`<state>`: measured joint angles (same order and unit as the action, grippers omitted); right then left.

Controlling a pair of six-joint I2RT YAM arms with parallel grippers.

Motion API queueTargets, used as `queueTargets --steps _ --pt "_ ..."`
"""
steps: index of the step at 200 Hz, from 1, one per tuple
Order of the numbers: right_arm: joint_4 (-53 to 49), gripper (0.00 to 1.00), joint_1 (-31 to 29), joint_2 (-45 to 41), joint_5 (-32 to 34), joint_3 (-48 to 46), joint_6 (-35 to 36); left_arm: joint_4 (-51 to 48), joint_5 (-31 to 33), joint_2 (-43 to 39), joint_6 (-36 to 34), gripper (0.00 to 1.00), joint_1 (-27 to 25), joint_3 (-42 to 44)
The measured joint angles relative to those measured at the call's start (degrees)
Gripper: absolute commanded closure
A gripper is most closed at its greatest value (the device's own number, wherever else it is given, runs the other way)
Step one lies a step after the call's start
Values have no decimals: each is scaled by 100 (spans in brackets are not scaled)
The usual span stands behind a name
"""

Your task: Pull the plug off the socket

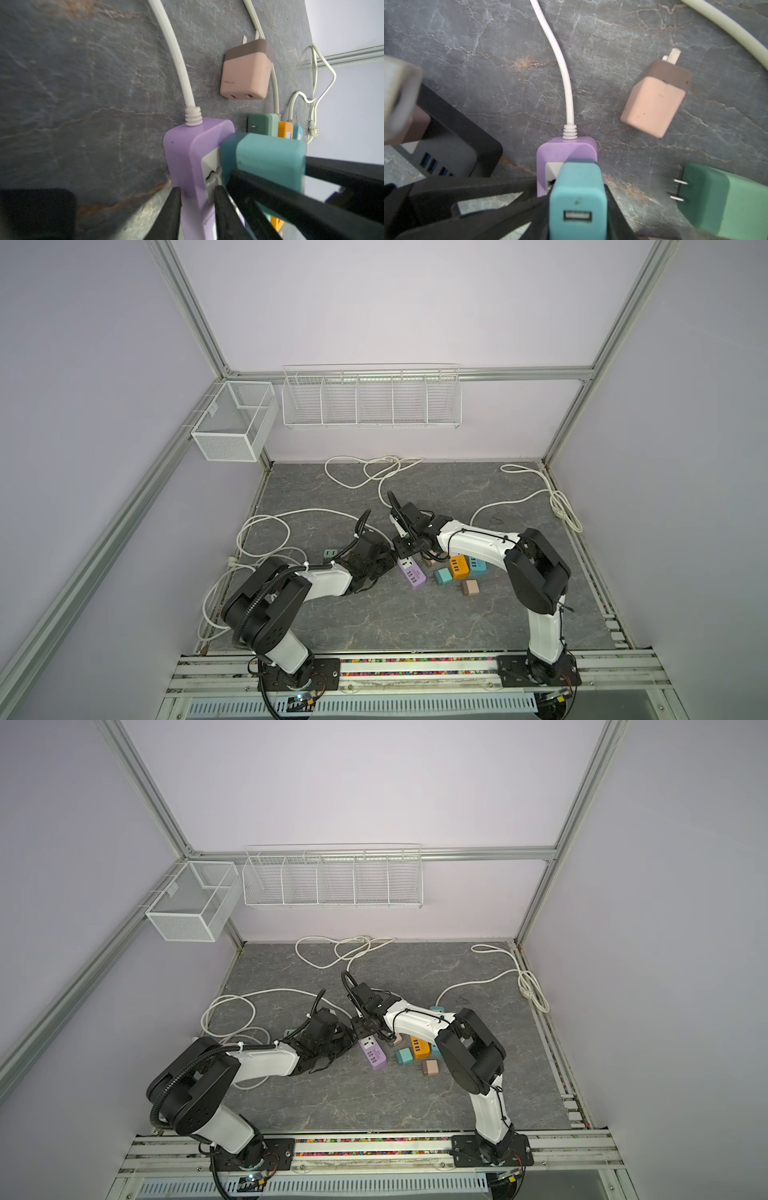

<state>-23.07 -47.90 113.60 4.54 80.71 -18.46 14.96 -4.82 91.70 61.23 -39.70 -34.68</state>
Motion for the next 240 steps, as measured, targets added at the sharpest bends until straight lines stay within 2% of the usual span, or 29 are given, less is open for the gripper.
queueTargets --steps 165,240 --pt "-7 76 0 -13 22 0 -11 17 170 0 4 74 -98 2" --pt "-57 78 -101 -15 343 22 72 57 199 0 192 75 -120 26"
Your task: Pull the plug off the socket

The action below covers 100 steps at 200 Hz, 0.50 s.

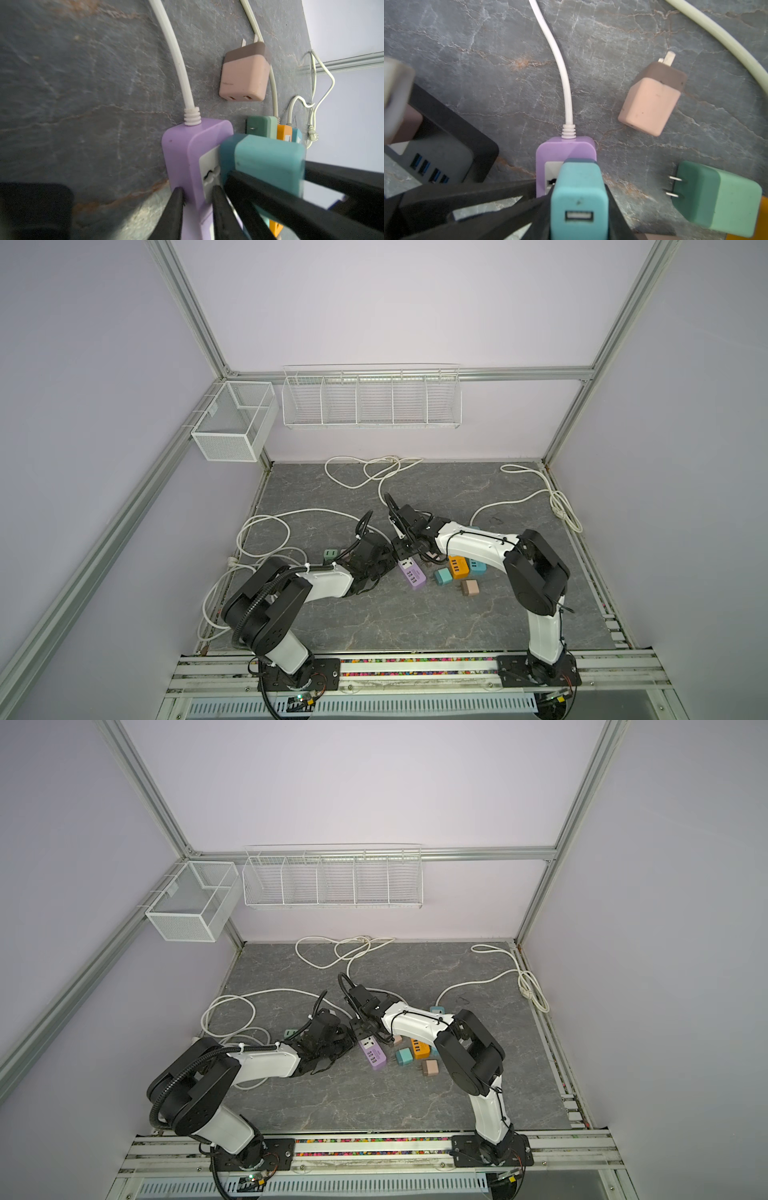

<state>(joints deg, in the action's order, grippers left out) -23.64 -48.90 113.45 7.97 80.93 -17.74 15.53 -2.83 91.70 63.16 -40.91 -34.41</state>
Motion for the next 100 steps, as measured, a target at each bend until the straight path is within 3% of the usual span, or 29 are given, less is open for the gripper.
queueTargets --steps 100 --pt "-105 79 -9 -33 55 50 44 90 -15 17 66 76 0 26"
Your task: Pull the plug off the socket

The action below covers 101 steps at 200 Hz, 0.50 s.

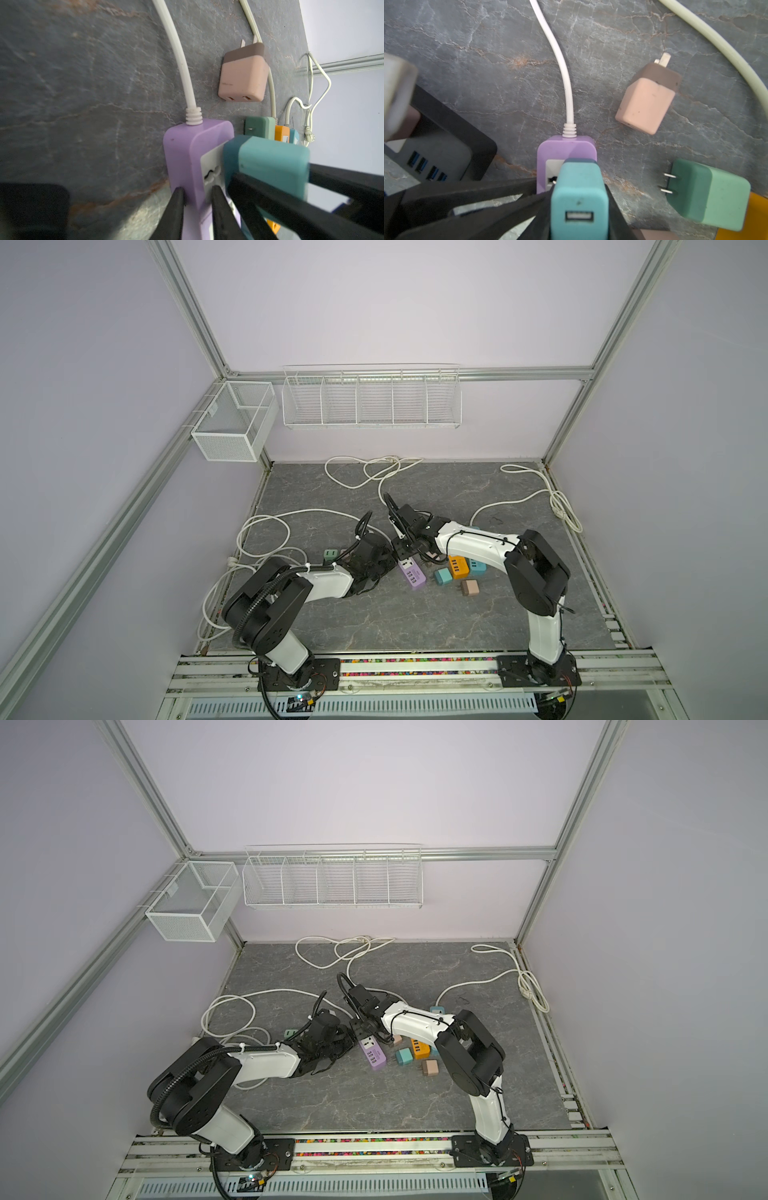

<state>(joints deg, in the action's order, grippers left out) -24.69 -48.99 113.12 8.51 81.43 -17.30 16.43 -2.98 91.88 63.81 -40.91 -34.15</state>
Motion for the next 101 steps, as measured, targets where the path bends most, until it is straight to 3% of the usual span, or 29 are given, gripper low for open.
queueTargets --steps 69,101 --pt "-35 80 63 -219 -197 -20 -4 -20 -4 -2 -2 76 0 -7" --pt "-15 80 116 -702 -343 -306 -46 -205 -4 -17 -9 76 0 -105"
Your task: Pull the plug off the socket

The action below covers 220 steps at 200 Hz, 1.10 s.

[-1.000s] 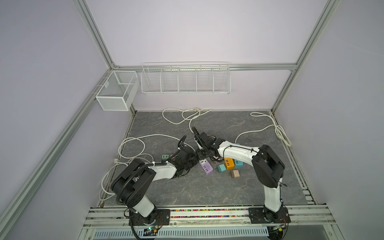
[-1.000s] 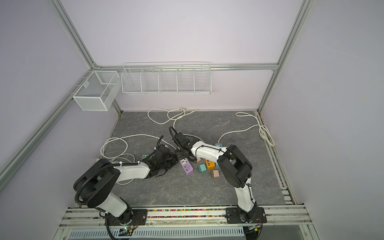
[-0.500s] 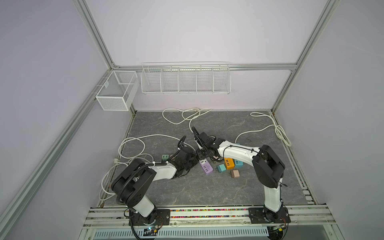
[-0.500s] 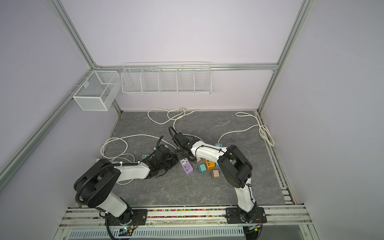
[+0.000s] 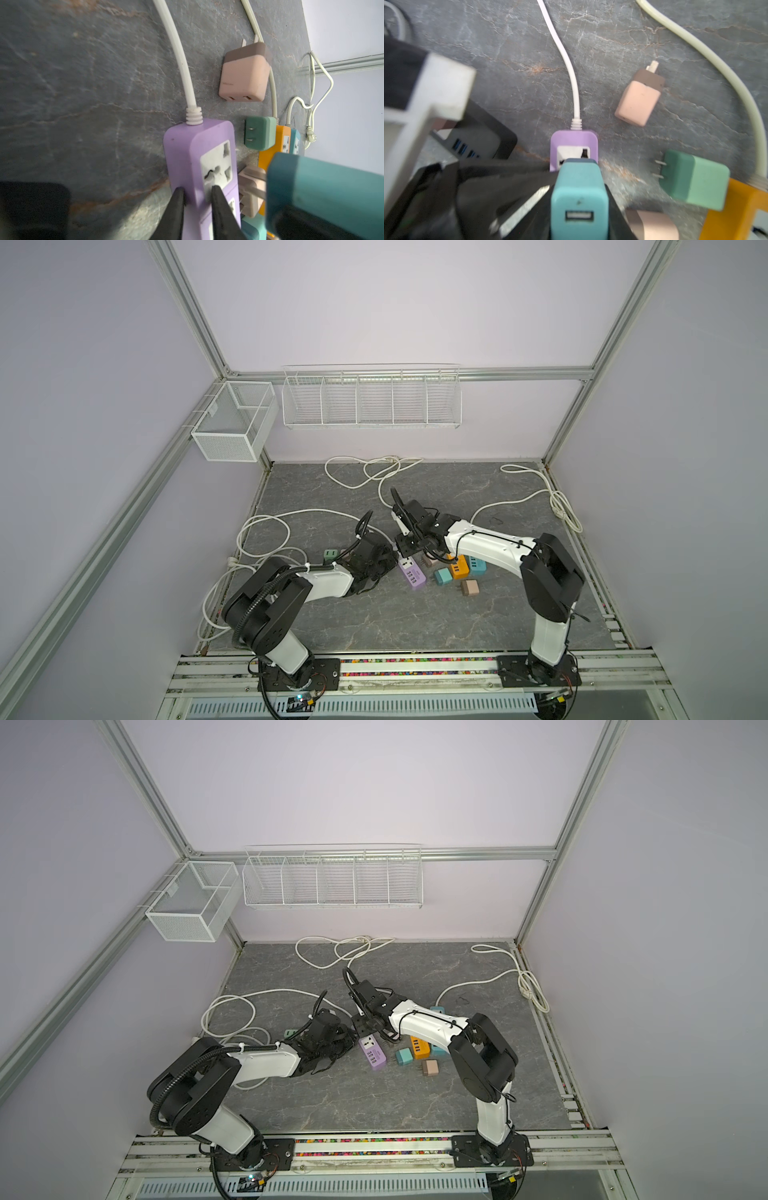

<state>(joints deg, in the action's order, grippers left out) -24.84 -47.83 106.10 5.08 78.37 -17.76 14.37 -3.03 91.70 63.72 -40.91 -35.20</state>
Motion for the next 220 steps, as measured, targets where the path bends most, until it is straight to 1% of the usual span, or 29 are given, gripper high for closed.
queueTargets --steps 56,88,126,164,220 --pt "254 80 326 -1106 -345 -614 -225 -741 -48 -31 -243 74 -37 -356" --pt "424 79 597 -1631 -632 -1110 -439 -1093 -87 -168 -361 71 -44 -396" --pt "553 79 1029 -2221 -907 -1670 -693 -1368 -87 -476 -520 64 -118 -396" --pt "715 79 1456 -2702 -1189 -2133 -909 -1569 -57 -763 -680 61 -262 -470" --pt "986 80 2337 -3161 -1679 -3023 -1217 -1681 61 -1060 -815 59 -496 -479"
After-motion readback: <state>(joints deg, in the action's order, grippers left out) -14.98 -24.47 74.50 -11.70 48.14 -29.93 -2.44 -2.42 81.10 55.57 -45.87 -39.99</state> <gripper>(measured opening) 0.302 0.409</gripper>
